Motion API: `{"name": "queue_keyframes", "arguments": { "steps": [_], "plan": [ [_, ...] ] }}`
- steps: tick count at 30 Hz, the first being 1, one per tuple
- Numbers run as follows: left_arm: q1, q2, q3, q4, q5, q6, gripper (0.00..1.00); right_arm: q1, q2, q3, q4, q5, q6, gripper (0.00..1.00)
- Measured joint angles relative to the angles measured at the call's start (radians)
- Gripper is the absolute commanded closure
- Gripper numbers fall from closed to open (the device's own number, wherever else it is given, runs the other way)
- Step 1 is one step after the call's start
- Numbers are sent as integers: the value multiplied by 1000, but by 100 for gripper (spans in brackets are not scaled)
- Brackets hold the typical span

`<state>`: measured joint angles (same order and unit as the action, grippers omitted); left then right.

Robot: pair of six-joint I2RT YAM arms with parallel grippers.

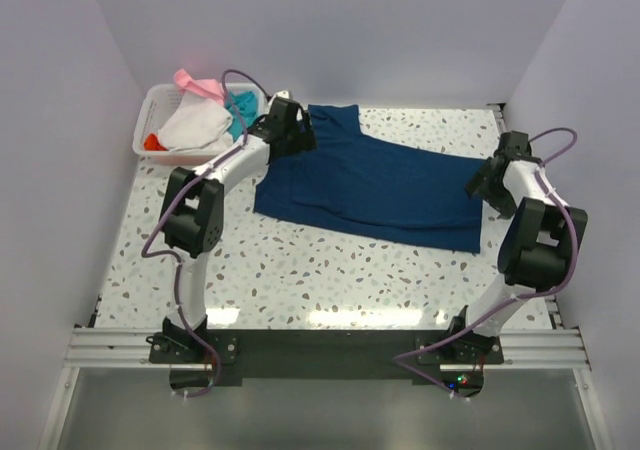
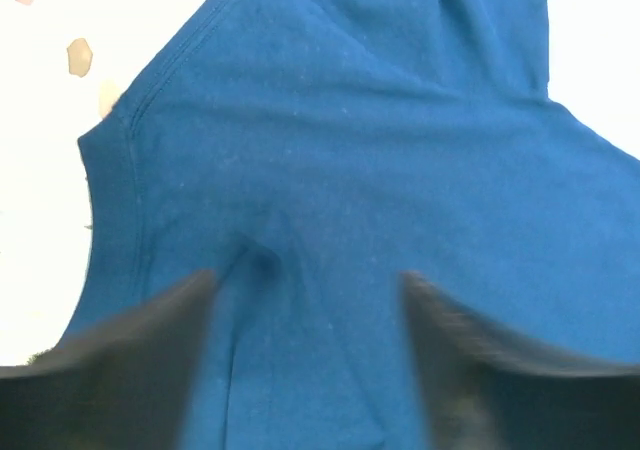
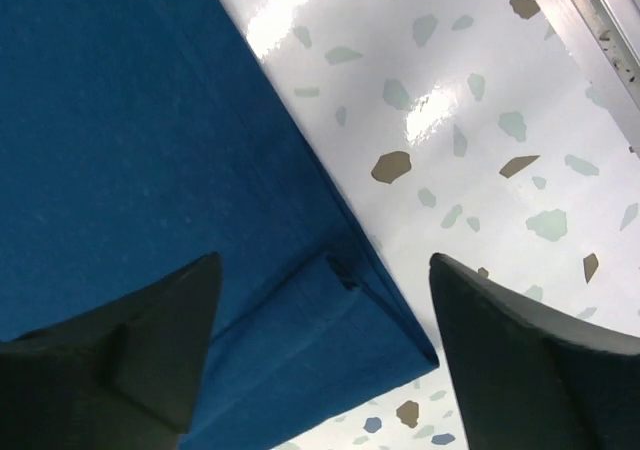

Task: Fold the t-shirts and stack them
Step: Fold the tshirt

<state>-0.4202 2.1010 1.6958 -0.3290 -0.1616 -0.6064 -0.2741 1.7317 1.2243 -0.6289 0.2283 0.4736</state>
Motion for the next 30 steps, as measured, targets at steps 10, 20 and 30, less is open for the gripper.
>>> {"name": "queue_keyframes", "arguments": {
  "steps": [10,20,30],
  "plan": [
    [-16,-240,-294,1,5,-10,0,0,-225,-122,14,-127,-30,1],
    [-21,-301,-490,72,85,-56,0,51,-319,-298,79,-338,-32,1],
    [-16,-264,-551,79,87,-83,0,149,-134,-275,175,-388,-13,1]
  ]
}}
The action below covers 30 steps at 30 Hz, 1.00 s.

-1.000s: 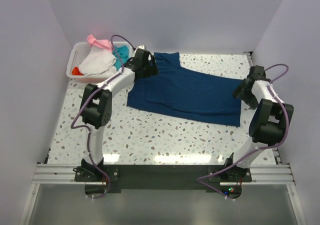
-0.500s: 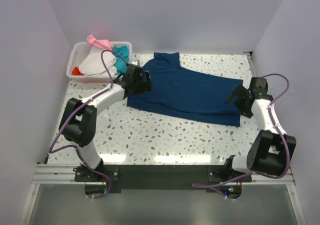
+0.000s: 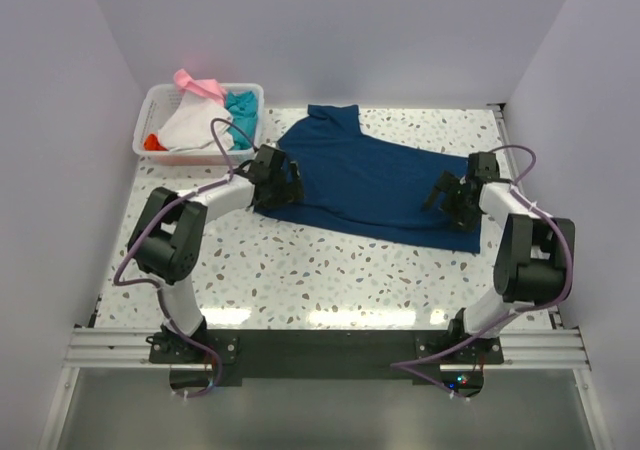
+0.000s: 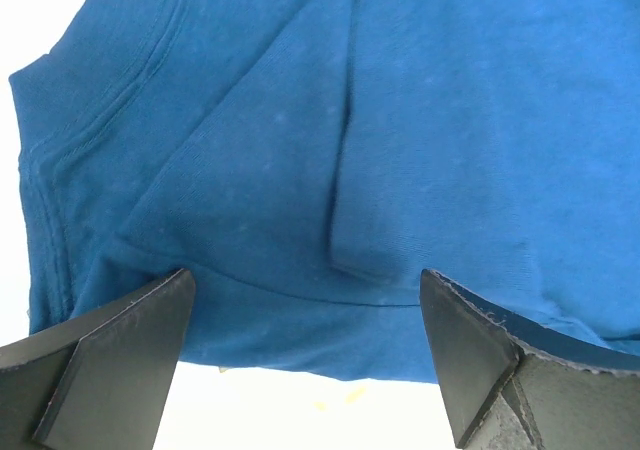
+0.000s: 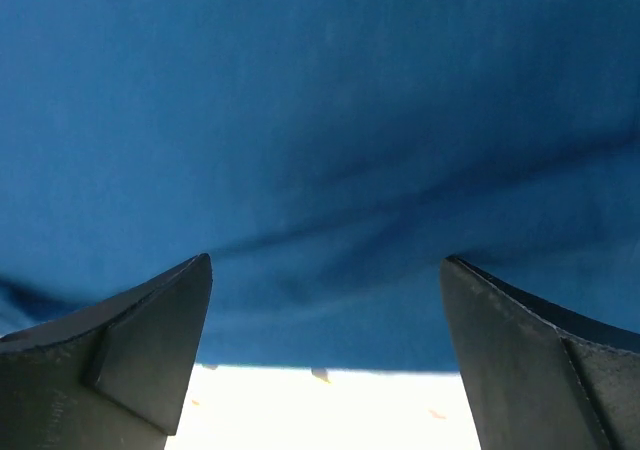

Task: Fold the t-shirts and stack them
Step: Fold the tshirt

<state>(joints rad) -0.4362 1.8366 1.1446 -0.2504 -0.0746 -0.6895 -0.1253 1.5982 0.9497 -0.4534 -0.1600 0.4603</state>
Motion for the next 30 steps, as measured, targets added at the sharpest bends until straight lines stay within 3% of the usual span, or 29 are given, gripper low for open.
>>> {"name": "queue_keyframes", "arguments": {
  "steps": [5,14,24,30],
  "plan": [
    [5,3,-16,9,-8,-7,0,-2,147,129,8,42,0,1],
    [8,-37,-76,36,-34,-8,0,-23,206,263,1,90,12,1],
    [10,-73,-118,35,-49,-15,0,-26,-18,62,-2,125,6,1],
    [11,-148,-213,66,-52,-32,0,-26,17,-7,14,120,1,1]
  ]
}}
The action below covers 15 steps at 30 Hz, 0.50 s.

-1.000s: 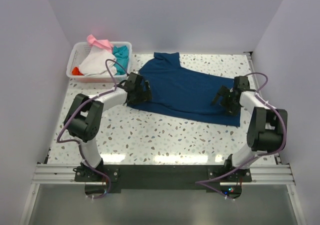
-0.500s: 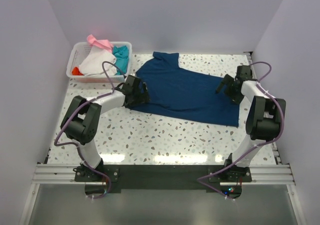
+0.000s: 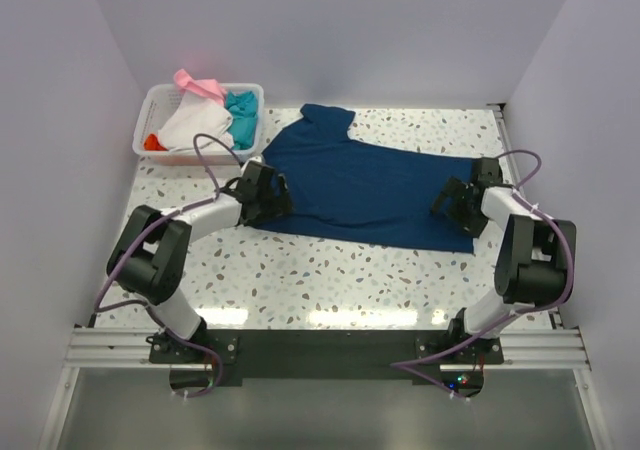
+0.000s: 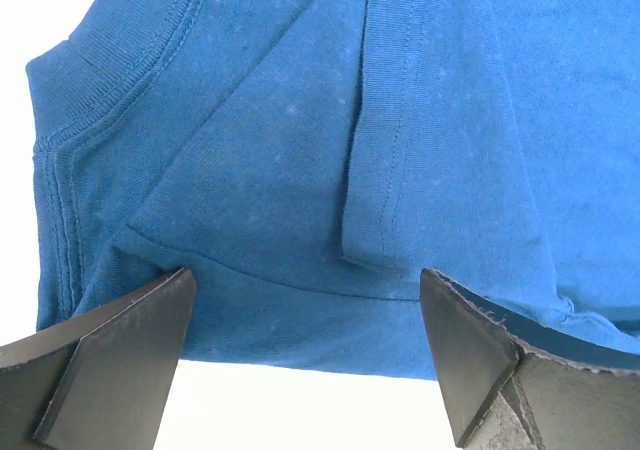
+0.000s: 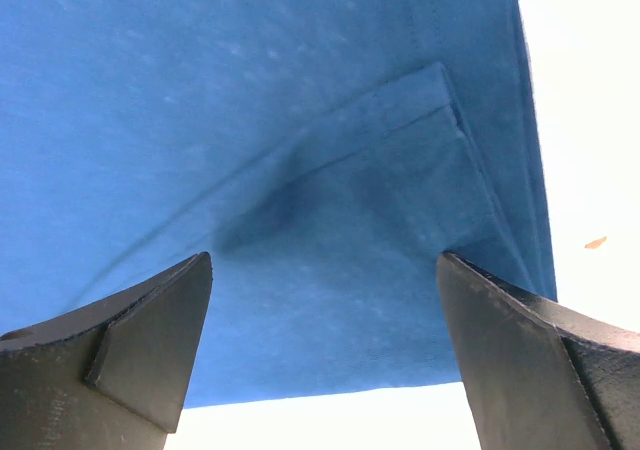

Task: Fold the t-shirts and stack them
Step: Fold the tshirt

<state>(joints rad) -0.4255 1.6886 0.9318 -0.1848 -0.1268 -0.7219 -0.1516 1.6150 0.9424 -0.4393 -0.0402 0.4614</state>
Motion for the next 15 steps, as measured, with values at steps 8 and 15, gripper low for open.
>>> {"name": "queue_keyframes", "arguments": {
  "steps": [8,15],
  "plan": [
    [0,-145,-161,32,15,-36,0,1,-107,-135,43,-3,-6,1],
    [0,-372,-339,-43,5,-103,0,1,-282,-263,-36,21,-6,1]
  ]
}}
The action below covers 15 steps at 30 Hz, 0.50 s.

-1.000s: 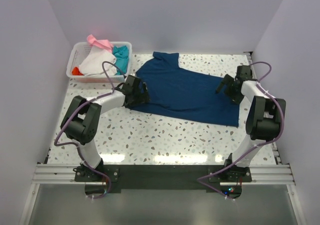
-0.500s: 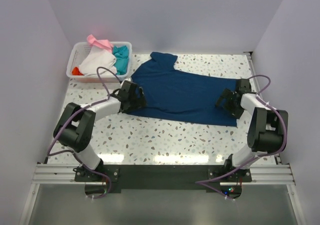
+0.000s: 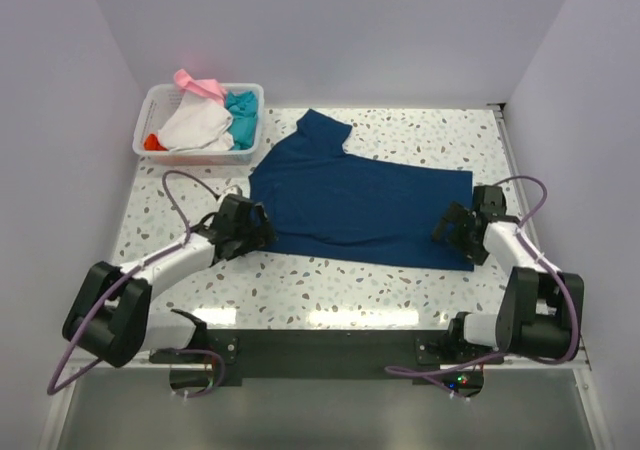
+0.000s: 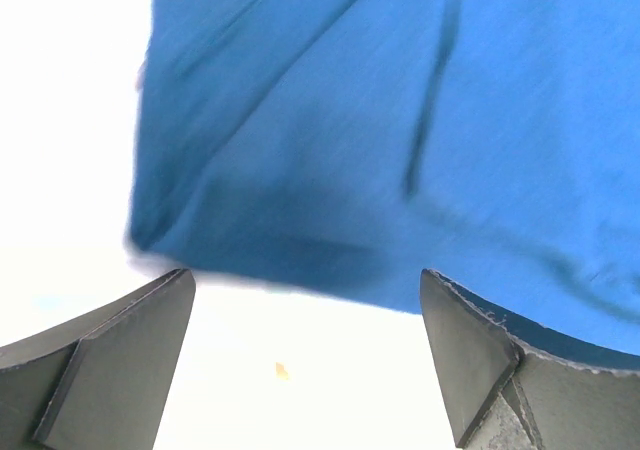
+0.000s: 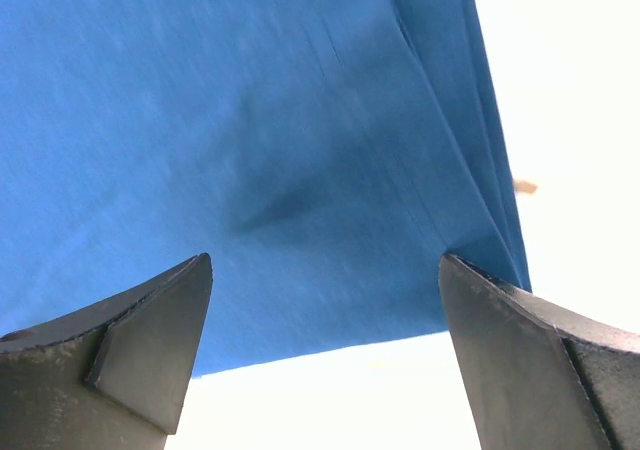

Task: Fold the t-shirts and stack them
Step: Fold the tshirt

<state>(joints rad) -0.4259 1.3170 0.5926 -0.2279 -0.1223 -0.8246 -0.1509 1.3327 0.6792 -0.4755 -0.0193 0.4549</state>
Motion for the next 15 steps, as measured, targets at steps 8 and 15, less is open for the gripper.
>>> {"name": "queue_keyframes", "arguments": {
  "steps": [8,15],
  "plan": [
    [-3,-359,-182,-145,3,-76,0,0,-251,-93,-72,-8,-9,1],
    [-7,-315,-61,-137,15,-69,0,0,-366,-5,-128,-28,-35,1]
  ]
}}
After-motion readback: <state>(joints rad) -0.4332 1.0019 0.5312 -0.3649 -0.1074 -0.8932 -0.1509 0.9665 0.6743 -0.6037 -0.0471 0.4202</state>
